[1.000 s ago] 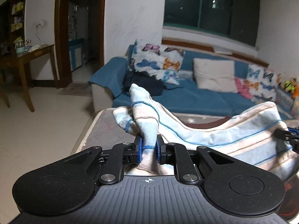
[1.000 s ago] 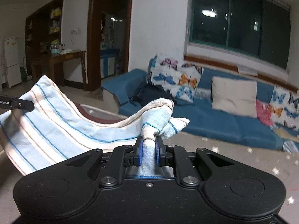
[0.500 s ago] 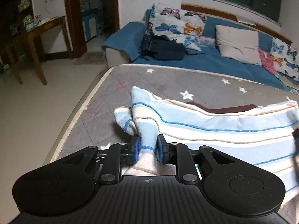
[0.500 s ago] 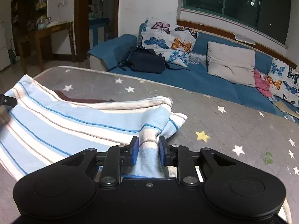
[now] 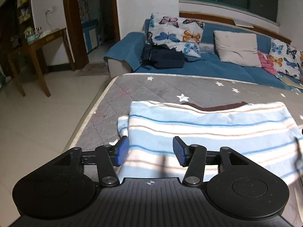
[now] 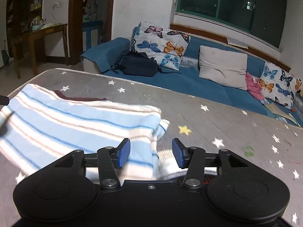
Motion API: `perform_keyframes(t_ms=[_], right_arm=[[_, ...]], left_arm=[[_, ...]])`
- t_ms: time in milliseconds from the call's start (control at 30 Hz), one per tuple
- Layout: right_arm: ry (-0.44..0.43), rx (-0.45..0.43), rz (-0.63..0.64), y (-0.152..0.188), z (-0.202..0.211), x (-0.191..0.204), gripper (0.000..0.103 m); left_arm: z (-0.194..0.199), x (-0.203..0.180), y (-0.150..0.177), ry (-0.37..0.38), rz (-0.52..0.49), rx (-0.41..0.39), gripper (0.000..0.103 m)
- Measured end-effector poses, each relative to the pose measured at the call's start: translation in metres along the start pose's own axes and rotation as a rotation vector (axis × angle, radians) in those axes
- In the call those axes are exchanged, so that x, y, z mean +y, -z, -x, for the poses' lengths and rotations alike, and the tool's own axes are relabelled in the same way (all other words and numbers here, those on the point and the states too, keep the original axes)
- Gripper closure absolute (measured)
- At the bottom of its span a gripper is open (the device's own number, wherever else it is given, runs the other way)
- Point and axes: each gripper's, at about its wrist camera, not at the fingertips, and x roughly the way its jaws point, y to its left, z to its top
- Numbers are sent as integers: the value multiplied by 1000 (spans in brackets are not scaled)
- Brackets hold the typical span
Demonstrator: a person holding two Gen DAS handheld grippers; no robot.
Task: Fold clothes
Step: 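Open both tools and withdraw them from the folded shirt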
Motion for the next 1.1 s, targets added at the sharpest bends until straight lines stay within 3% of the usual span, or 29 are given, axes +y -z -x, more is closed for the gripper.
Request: perform_keyframes(t_ms=[433, 733, 1100], right_arm=[[21, -11, -46, 58, 78, -8, 29], [112, 4, -95, 114, 120, -32, 23], [242, 18, -216, 156, 143, -81, 20]], left_arm=[[80, -10, 68, 19, -17, -39, 25], [116, -6, 123, -19, -33, -66, 23], [116, 13, 156, -60, 14, -34, 23]])
